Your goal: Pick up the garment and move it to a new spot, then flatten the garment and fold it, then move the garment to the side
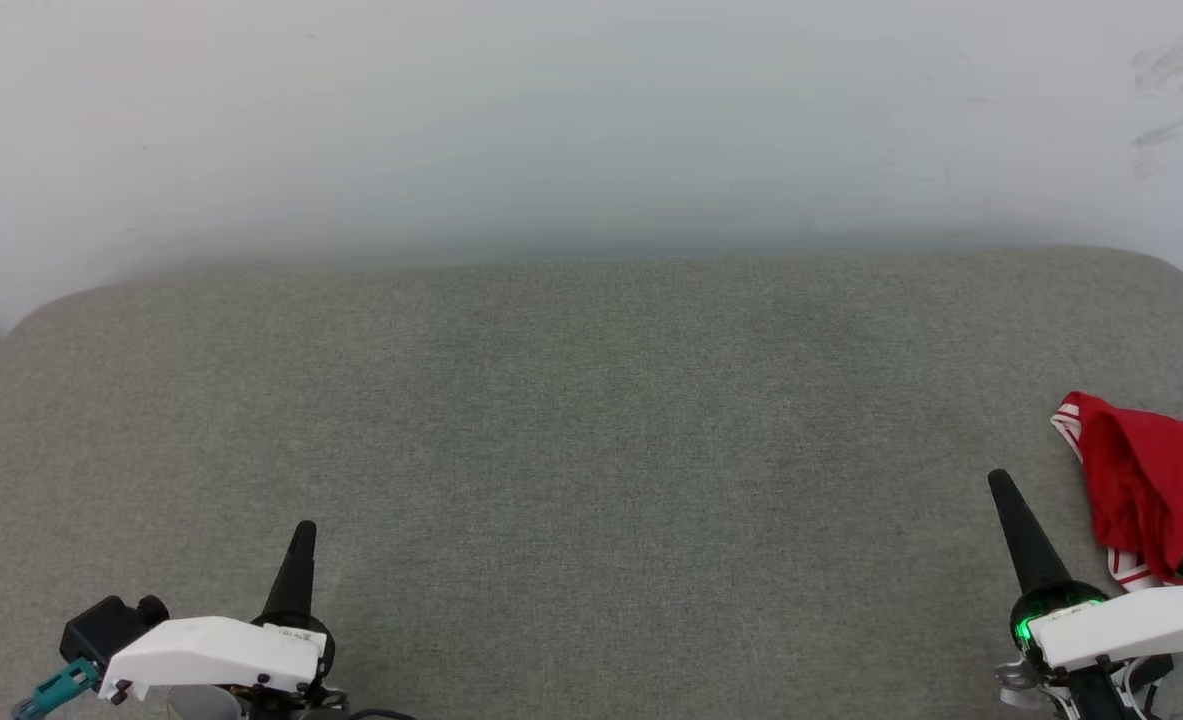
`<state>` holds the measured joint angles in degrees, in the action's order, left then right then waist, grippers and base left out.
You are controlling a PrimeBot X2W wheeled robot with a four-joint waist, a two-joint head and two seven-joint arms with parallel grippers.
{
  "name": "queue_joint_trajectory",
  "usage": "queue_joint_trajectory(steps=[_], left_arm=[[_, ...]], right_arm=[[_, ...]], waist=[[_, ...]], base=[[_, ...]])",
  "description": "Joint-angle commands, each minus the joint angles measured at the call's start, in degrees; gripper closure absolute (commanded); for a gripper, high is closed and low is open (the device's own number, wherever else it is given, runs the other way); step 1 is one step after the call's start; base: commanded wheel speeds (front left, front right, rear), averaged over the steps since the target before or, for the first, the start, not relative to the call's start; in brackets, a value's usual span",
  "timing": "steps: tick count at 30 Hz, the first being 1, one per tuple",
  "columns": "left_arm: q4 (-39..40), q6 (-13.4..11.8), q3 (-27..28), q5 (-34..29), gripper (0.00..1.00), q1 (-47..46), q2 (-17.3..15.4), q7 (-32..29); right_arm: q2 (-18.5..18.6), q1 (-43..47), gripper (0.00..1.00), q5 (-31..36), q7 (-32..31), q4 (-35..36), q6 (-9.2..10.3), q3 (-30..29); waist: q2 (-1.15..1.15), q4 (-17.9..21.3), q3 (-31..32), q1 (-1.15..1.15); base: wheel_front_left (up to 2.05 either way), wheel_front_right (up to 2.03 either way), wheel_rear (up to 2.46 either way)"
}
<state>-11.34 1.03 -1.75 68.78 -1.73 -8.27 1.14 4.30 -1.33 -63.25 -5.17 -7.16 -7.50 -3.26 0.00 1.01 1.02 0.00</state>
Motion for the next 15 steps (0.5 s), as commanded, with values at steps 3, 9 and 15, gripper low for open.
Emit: queue_joint_trajectory(steps=[3,9,15], left_arm=[[0.1,0.8,0.9,2.3,1.00,-1.7,0.4,-0.7],[-0.3,1.6,1.8,5.1,1.00,-2.0,0.9,-1.5],[-0.6,2.3,2.6,7.8,1.00,-2.5,1.5,-2.4]], right_arm=[[-0.2,-1.6,1.00,-2.9,-0.3,-0.2,0.00,-0.4],[-0.3,-2.0,1.00,-6.3,-0.3,-1.1,0.01,-0.7],[-0.4,-2.6,1.00,-9.6,-0.4,-1.9,0.01,-1.0]], waist=[[0.00,-0.1,-0.1,0.00],[0.00,-0.2,-0.2,0.00],[0.00,-0.3,-0.3,0.00]], base=[[0.00,0.00,0.00],[0.00,0.00,0.00],[0.00,0.00,0.00]])
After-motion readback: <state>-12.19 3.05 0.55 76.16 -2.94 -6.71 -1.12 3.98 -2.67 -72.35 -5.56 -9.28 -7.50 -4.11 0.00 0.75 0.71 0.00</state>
